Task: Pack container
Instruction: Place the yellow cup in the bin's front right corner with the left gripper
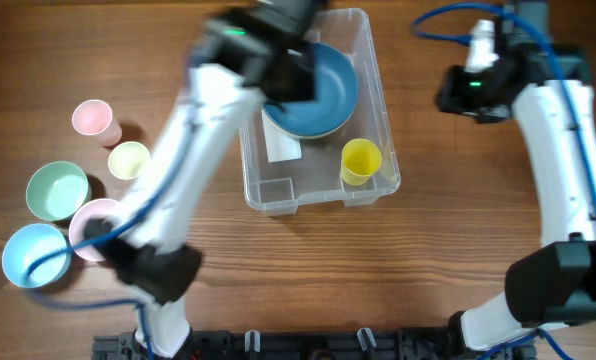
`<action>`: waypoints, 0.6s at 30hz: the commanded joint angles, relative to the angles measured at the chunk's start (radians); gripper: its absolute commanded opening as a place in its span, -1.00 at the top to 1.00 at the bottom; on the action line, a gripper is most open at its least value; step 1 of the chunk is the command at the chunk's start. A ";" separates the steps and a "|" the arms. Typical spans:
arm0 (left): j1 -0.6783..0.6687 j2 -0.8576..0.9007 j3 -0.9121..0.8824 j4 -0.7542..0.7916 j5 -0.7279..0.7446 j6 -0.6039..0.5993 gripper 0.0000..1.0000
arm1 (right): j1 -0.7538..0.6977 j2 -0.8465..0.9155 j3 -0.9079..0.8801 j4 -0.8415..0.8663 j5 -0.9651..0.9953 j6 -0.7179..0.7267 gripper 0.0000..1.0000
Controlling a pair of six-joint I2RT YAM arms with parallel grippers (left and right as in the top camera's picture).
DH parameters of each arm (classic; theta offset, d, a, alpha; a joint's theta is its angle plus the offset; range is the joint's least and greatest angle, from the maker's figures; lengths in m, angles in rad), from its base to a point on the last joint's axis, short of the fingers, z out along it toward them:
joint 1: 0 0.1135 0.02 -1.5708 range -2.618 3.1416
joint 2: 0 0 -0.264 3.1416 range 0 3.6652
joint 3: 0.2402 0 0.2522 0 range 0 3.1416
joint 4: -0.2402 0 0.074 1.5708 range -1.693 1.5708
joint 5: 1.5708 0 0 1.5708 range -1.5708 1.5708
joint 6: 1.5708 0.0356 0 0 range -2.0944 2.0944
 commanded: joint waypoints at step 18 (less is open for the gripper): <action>0.471 -0.079 0.003 -0.127 -0.028 0.069 -0.24 | 0.109 0.362 0.000 0.212 -0.283 -0.108 0.12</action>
